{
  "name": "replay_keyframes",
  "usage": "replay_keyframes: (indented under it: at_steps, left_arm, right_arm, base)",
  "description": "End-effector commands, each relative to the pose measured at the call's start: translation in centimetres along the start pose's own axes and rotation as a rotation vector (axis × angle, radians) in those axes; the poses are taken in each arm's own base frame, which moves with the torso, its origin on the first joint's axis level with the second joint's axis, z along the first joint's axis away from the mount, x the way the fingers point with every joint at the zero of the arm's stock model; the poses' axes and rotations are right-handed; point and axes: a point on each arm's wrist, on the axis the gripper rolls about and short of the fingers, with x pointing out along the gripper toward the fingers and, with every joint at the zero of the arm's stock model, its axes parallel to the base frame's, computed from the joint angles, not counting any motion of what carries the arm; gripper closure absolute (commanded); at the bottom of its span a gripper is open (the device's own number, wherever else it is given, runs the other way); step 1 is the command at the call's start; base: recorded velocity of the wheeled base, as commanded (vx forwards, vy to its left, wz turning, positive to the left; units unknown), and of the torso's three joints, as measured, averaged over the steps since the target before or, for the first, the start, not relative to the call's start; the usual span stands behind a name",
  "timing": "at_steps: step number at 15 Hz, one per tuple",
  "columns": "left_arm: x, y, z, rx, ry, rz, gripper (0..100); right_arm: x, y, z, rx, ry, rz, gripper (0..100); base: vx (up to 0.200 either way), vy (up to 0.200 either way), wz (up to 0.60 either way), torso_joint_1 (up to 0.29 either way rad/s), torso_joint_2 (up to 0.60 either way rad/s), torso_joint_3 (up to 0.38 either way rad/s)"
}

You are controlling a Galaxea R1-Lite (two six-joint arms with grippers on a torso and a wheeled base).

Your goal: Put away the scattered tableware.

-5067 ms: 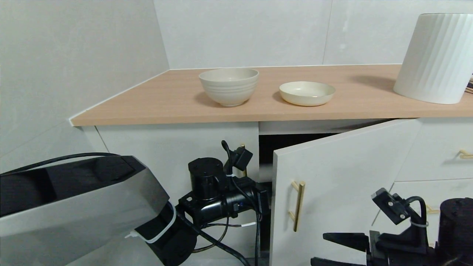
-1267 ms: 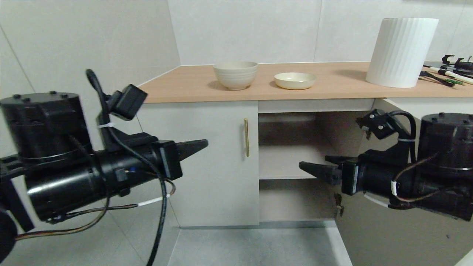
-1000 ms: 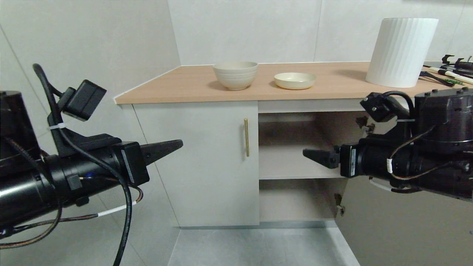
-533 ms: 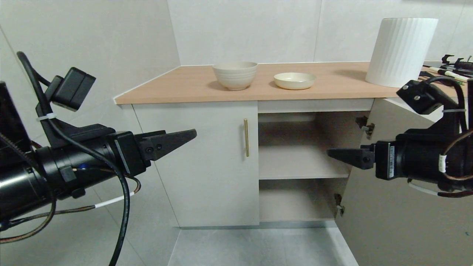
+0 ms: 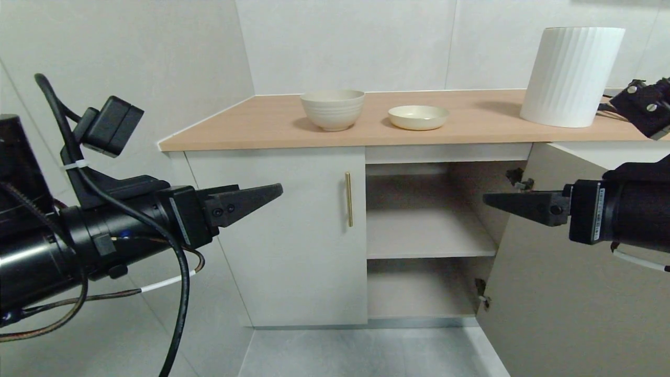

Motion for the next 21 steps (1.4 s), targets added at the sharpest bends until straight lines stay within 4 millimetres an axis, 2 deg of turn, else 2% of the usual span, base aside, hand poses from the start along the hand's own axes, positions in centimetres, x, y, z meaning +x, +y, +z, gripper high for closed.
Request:
replay_keyframes:
  at_steps: [1, 8, 16, 21]
  left_arm:
    - [0.2, 0.1, -0.1, -0.003, 0.007, 0.002, 0]
    - [0.2, 0.1, 0.0, -0.002, 0.003, -0.001, 0]
    - [-0.3, -0.3, 0.4, 0.004, -0.022, -0.010, 0]
    - [-0.1, -0.3, 0.5, 0.004, -0.020, -0.011, 0]
  right_arm:
    - [-0.4, 0.0, 0.0, -0.001, 0.005, 0.002, 0]
    - [-1.3, 0.1, 0.2, 0.013, -0.008, 0.030, 0]
    - [-1.1, 0.0, -0.5, 0.006, 0.024, 0.045, 0]
    - [-0.9, 0.0, -0.7, 0.006, 0.035, 0.057, 0]
  base:
    - [0.200, 0.000, 0.00, 0.007, 0.00, -0.002]
    - [0.200, 0.000, 0.00, 0.004, 0.00, 0.002]
    - [0.000, 0.000, 0.00, 0.003, -0.02, -0.015]
    - [0.000, 0.000, 0.00, 0.096, -0.32, -0.288]
